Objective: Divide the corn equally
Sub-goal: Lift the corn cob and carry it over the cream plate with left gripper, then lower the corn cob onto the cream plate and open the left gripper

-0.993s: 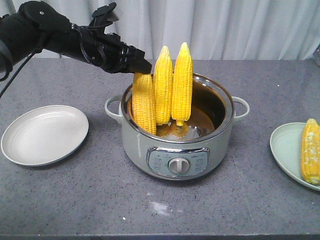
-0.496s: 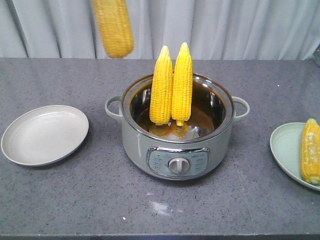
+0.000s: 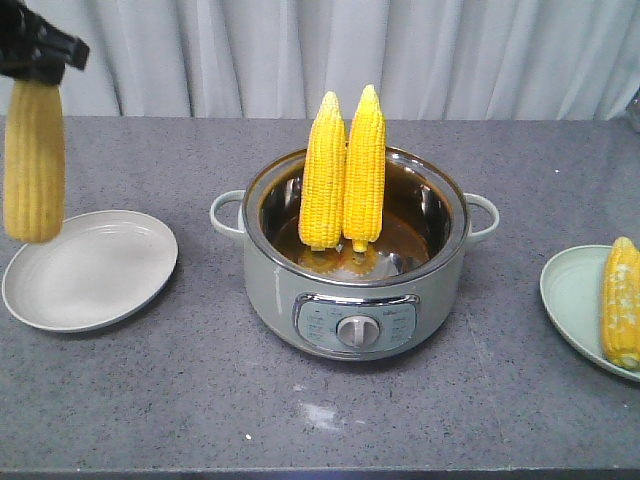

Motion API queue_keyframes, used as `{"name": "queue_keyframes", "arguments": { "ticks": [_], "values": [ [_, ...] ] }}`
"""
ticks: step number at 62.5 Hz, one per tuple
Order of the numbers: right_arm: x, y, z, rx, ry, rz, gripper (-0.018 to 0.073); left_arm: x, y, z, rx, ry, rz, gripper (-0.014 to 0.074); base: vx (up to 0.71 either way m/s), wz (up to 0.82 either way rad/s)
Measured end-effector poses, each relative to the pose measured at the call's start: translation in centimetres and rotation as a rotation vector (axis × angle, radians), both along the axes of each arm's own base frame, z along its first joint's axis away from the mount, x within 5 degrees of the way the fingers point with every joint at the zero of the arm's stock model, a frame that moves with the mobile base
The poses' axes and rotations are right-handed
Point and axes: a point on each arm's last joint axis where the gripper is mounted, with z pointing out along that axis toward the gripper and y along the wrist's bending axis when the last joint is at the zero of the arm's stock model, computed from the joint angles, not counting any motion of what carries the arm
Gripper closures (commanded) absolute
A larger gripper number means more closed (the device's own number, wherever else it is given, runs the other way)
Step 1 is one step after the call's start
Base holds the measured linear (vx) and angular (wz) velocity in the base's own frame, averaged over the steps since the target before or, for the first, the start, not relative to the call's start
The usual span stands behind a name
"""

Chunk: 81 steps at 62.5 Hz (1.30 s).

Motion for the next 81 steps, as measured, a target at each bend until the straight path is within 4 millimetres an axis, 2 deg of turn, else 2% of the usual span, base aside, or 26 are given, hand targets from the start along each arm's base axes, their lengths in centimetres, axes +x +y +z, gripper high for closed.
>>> {"name": "queue_keyframes", "arguments": {
  "ticks": [5, 12, 17, 27, 41, 60, 81],
  "values": [
    [0.0, 0.0, 0.0, 0.000, 0.002, 0.002, 0.0032, 1.1, -0.1, -3.4, 0.015, 0.101, 0.002, 0.0605, 0.00, 0.00],
    [0.0, 0.0, 0.0, 0.000, 0.003, 0.002, 0.0032, 2.4, -0.2, -6.6, 0.027, 0.176, 0.003, 0.0605, 0.00, 0.00],
    [0.0, 0.0, 0.0, 0.000, 0.006, 0.004, 0.0032, 3.2, -0.3, -8.0, 0.031, 0.202, 0.003, 0.0605, 0.00, 0.00],
    [0.0, 0.0, 0.0, 0.001, 0.006, 0.005, 0.0032, 4.1, -0.4, -9.5, 0.035, 0.223, 0.003, 0.0605, 0.00, 0.00],
    [0.0, 0.0, -0.1, 0.001, 0.007, 0.005, 0.0032, 4.6, -0.4, -10.7, 0.039, 0.262, 0.003, 0.0603, 0.00, 0.00],
    [0.0, 0.0, -0.1, 0.001, 0.008, 0.006, 0.0032, 4.6, -0.4, -10.8, 0.040, 0.266, 0.002, 0.0584, 0.00, 0.00],
    [0.0, 0.0, -0.1, 0.003, 0.009, 0.005, 0.0032, 4.5, -0.4, -10.8, 0.041, 0.272, 0.002, 0.0488, 0.00, 0.00]
  ]
}}
